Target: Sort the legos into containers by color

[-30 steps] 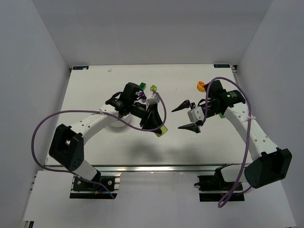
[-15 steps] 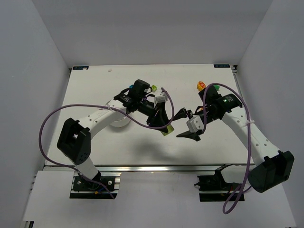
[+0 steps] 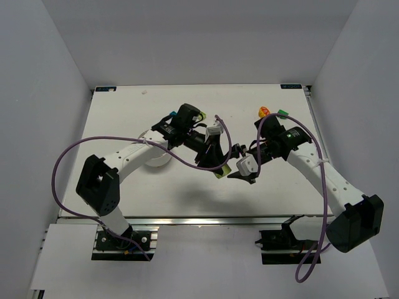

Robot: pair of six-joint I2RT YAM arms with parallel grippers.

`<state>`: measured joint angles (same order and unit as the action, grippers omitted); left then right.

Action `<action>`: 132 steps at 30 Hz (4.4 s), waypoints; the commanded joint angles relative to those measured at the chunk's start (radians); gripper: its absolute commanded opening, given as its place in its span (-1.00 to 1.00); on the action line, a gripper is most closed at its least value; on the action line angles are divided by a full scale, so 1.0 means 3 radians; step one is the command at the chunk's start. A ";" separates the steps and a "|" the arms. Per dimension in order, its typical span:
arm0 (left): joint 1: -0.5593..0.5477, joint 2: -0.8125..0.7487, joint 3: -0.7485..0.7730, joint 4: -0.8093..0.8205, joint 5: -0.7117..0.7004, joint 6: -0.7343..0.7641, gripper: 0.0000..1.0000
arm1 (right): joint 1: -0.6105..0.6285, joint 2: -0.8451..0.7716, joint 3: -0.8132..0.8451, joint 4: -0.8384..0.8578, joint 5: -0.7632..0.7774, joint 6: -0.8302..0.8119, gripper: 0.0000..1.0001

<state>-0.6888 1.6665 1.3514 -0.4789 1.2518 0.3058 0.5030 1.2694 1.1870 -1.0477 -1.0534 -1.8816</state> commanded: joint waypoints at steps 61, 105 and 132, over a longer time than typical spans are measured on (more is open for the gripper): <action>0.0031 -0.2012 -0.2204 0.3780 -0.2889 -0.2148 0.96 | -0.0761 -0.0008 -0.0536 0.5971 -0.0303 0.9447 -0.96; 0.0031 -0.1301 -0.1559 0.4173 -0.2639 -0.3525 0.87 | -0.0884 0.0350 -0.0832 0.8141 -0.0201 1.0706 -0.97; 0.0031 -0.1193 -0.1539 0.4363 -0.2521 -0.3601 0.19 | -0.0741 0.0350 -0.0889 0.8002 -0.0150 1.0516 -0.96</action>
<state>-0.6827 1.3056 0.8509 0.7956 0.4698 -0.7708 0.2756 1.3937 0.9176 1.2900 -1.1202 1.2961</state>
